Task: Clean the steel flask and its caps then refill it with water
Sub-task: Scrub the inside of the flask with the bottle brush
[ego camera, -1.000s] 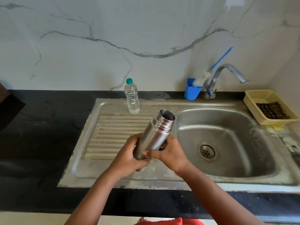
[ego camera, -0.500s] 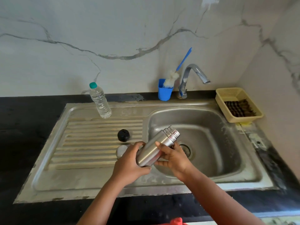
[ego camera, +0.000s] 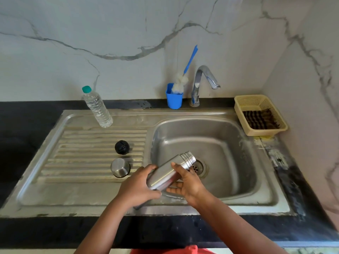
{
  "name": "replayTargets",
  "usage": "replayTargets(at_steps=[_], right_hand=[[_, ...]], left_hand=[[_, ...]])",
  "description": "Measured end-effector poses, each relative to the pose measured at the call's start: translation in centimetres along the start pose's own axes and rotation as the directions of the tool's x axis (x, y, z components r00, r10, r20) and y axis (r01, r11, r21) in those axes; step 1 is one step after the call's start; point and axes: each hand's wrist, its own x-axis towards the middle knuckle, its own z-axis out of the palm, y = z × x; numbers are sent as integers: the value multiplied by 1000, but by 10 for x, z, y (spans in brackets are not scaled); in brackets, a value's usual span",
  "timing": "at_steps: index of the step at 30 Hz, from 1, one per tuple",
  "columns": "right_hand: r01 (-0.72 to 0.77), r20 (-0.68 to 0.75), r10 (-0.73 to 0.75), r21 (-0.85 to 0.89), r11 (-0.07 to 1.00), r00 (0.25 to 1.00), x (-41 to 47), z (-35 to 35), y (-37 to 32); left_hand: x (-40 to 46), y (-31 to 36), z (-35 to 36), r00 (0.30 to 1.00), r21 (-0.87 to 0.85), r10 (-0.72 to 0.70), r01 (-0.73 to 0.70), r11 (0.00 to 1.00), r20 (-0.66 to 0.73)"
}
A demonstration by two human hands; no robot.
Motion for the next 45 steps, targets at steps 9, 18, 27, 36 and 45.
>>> replayTargets(at_steps=[9,18,27,36,45], right_hand=[[-64,1,64,36,997,998,4,-10,-1],[-89,16,88,66,994,996,7,-14,-4],[-92,37,90,47,995,995,6,-16,-5],[-99,30,98,18,995,995,7,-16,-1],[-102,38,102,-4,995,994,6,-17,-1]], left_hand=[[3,14,-2,998,70,-35,31,997,52],[5,21,-3,997,96,-46,40,995,63],[1,27,-4,996,109,-60,54,993,59],[-1,26,-5,993,124,-78,67,990,86],[-1,25,-4,993,112,-83,73,991,87]])
